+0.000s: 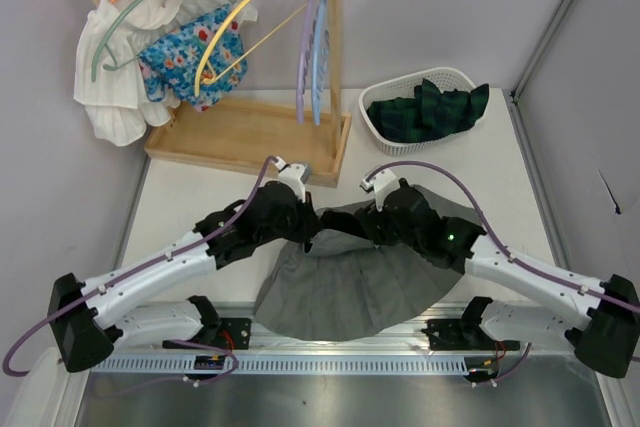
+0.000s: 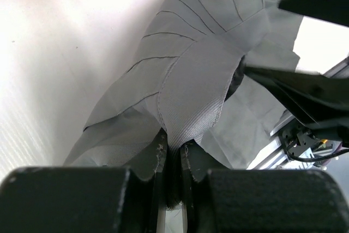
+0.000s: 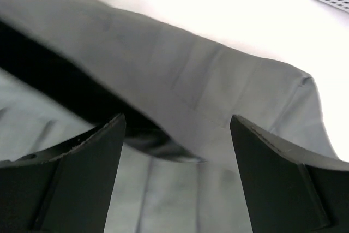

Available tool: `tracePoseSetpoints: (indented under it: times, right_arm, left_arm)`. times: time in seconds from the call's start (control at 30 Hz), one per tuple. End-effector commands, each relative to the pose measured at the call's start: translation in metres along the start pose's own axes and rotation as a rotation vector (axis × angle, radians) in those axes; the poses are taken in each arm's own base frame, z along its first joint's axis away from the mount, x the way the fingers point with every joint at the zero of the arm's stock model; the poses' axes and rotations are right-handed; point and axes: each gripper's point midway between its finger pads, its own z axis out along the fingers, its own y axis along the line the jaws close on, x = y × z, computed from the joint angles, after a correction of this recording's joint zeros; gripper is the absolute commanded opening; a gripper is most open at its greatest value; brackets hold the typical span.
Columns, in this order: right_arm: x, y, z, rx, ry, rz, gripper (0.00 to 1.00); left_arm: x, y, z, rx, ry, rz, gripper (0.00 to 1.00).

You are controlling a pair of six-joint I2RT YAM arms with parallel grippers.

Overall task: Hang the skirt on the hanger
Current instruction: Move the skirt to the center of the board

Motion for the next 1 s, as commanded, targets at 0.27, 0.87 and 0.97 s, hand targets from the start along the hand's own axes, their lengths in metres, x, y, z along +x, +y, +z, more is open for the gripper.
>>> tracePoseSetpoints:
  times: [0.27,0.87,0.97]
  right_arm:
    - [-0.014,0.008,0.051,0.016,-0.018,-0.118,0.76]
    - [0.008,-0.032,0.111,0.128,0.054,-0.115,0.38]
    - [-0.018,-0.053,0.107,0.159,0.012,-0.053,0.15]
  left_arm:
    - [-0.009,0.012,-0.023,-0.012,-0.084,-0.029,0.15]
    - [-0.005,0.033,-0.048,-0.039,-0.126,-0.055,0.15]
    - [-0.003,0.039,-0.052,-0.055,-0.133,-0.058,0.16]
